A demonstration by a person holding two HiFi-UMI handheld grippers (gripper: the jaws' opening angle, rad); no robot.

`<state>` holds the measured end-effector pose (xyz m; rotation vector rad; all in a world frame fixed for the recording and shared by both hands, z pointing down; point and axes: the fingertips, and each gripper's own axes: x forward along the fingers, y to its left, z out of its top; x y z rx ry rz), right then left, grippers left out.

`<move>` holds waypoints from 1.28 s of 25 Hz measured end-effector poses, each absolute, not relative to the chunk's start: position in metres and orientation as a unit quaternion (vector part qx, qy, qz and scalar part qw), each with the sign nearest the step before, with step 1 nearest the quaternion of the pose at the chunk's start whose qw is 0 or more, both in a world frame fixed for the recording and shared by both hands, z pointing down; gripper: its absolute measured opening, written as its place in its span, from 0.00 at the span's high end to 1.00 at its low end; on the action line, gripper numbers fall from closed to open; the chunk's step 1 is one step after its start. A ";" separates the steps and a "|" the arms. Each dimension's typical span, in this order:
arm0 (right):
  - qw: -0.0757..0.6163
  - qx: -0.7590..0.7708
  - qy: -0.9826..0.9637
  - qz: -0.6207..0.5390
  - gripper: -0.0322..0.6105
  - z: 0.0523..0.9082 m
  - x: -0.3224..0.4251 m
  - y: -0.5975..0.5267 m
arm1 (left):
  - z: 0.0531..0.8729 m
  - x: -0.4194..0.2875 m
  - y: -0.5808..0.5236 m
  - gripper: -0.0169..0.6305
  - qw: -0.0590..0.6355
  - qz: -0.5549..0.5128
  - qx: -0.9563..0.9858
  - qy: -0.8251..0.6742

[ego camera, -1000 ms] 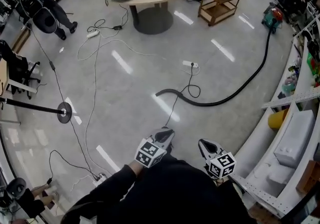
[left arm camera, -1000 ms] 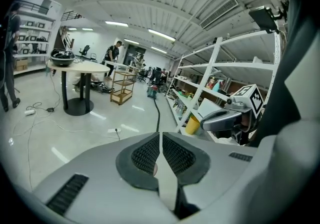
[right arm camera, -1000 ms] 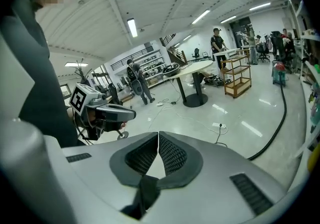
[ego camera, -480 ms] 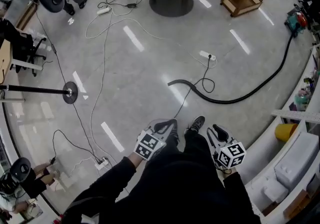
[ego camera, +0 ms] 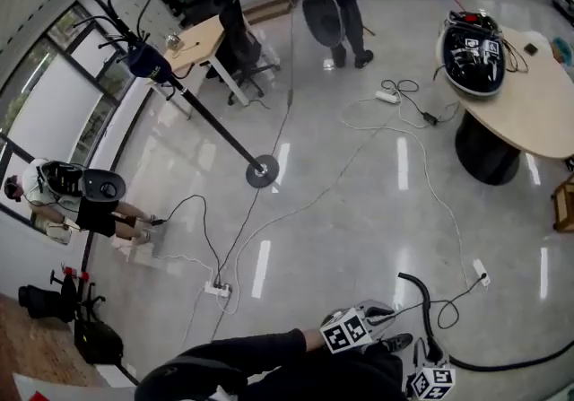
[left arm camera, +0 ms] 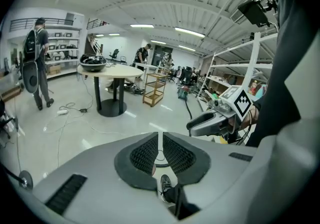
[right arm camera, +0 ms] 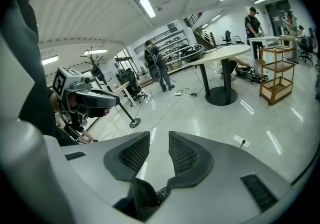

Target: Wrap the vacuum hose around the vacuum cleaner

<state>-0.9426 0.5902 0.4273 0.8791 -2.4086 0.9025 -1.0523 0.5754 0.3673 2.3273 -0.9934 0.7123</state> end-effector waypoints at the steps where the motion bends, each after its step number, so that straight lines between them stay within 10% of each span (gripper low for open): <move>1: 0.215 0.312 -0.867 0.325 0.77 0.433 -0.944 0.583 | 0.363 -1.047 0.571 0.92 0.256 0.260 0.854 -0.371; 13: 0.278 0.333 -0.819 0.377 0.77 0.480 -0.939 0.613 | 0.443 -1.070 0.462 0.92 0.254 0.298 0.820 -0.418; 19: 0.307 0.330 -0.803 0.390 0.77 0.516 -0.945 0.603 | 0.424 -1.083 0.593 0.92 0.286 0.301 0.857 -0.306; 32: 0.338 0.334 -0.776 0.414 0.66 0.840 -0.924 0.511 | 0.686 -1.076 0.468 0.92 0.272 0.392 0.845 -0.242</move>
